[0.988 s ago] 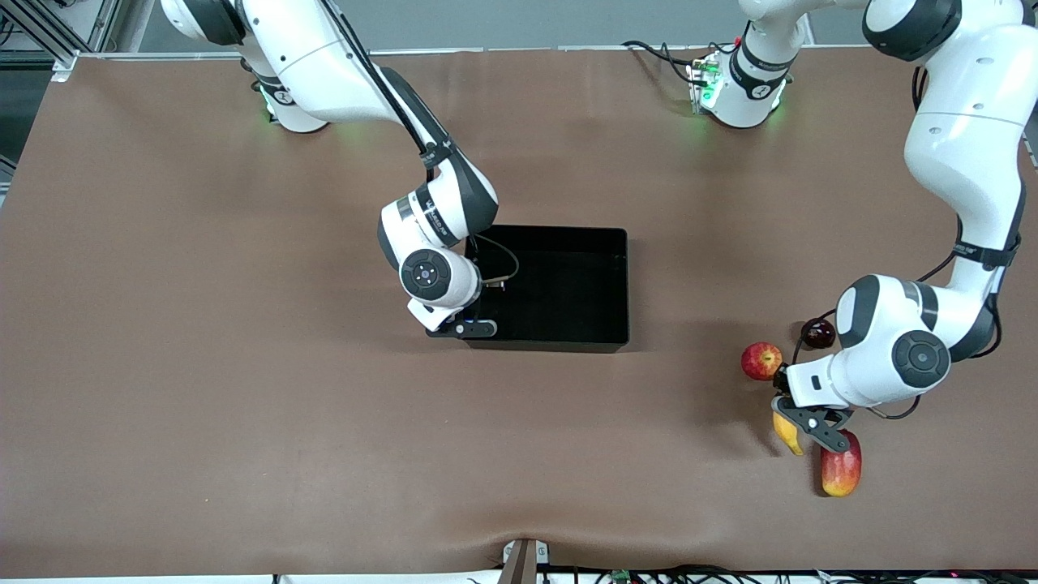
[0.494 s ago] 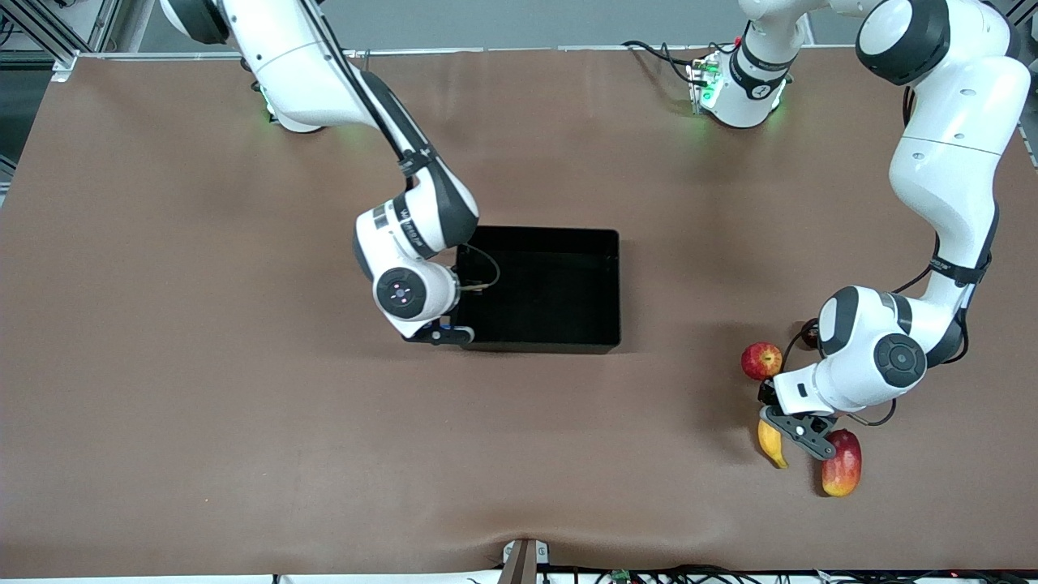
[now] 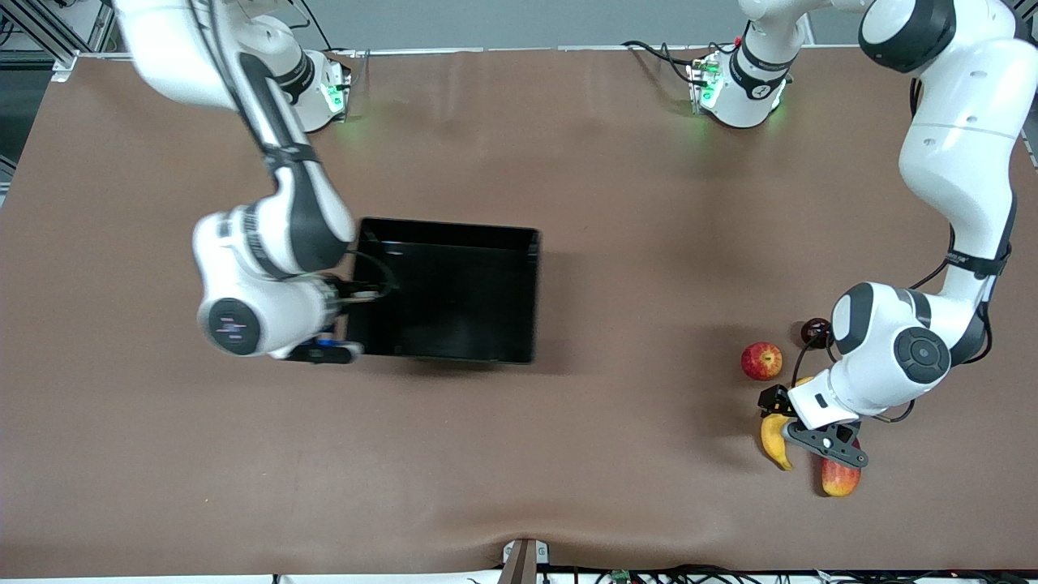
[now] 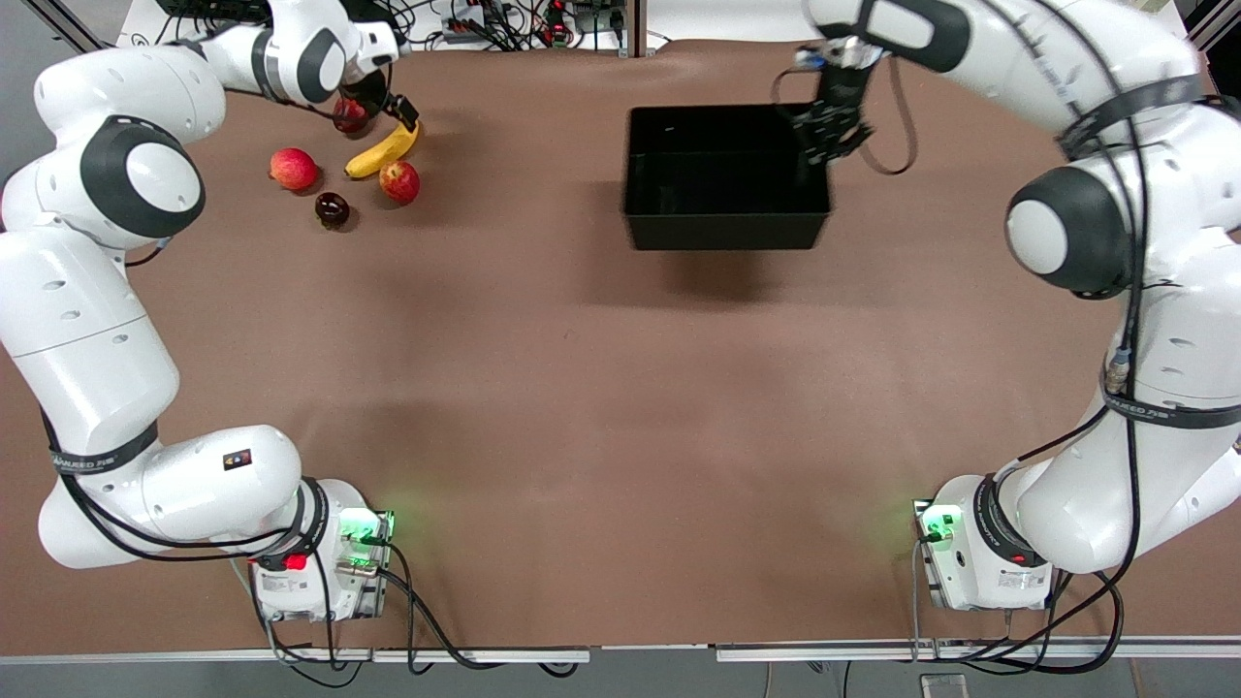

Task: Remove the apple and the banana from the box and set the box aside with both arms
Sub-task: 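Set the banana by the mango while the right gripper grips the box rim, then drag the box with the right gripper while the left gripper withdraws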

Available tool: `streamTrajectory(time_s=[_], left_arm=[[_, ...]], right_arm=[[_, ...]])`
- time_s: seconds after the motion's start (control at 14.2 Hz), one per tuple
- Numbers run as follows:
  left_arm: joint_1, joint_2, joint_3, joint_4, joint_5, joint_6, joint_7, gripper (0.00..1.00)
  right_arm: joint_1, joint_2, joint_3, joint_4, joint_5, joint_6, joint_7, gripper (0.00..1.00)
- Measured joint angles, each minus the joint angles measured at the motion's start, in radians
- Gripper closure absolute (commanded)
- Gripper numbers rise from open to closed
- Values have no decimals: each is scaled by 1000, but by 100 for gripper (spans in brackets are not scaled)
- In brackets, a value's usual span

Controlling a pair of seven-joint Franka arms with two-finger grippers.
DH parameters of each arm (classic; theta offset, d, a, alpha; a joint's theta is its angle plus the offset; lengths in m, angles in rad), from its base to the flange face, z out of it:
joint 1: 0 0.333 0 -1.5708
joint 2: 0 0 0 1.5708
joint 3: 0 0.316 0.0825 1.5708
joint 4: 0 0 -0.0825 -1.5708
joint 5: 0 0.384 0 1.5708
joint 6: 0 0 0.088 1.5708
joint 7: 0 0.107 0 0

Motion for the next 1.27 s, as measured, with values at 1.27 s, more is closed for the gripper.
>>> streamTrajectory(time_s=[1.27], left_arm=[[85, -515, -97, 10, -146, -511, -465, 0]], right_arm=[[-622, -92, -12, -404, -174, 424, -709, 100]])
